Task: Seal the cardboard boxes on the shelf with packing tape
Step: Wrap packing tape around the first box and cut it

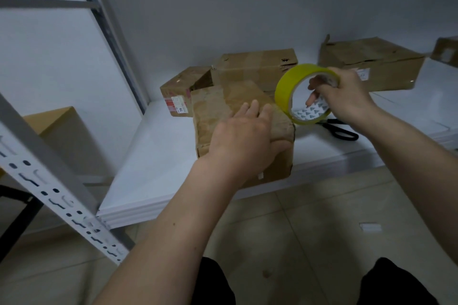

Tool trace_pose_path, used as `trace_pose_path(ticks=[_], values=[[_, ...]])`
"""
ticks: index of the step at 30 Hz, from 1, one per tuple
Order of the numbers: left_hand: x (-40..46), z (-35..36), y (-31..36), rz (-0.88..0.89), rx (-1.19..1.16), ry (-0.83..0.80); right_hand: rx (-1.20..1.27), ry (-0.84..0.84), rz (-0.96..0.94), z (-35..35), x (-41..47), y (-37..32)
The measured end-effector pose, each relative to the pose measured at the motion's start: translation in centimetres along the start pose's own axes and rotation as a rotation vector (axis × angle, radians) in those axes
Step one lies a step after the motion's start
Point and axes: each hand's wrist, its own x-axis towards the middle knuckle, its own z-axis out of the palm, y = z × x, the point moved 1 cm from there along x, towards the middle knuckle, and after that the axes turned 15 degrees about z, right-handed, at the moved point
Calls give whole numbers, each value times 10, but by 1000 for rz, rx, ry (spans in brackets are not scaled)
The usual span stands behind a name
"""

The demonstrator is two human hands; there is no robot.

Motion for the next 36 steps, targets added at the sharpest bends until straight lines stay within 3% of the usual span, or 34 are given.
trace_pose_path(ticks=[5,10,20,30,36], values=[[2,-2,0,-6,-25,-41,19,-11,14,2,-2,1],[-2,-3,4,-101,101,-73,59,-35,64,2,-5,9],[-17,-10,0,-238,117,-130,75,-15,82,5,-8,11],[0,-7,10,159,-28,36,95,13,124,7,-8,16],[2,-6,17,14,31,-85,79,3,127,8,-11,15]])
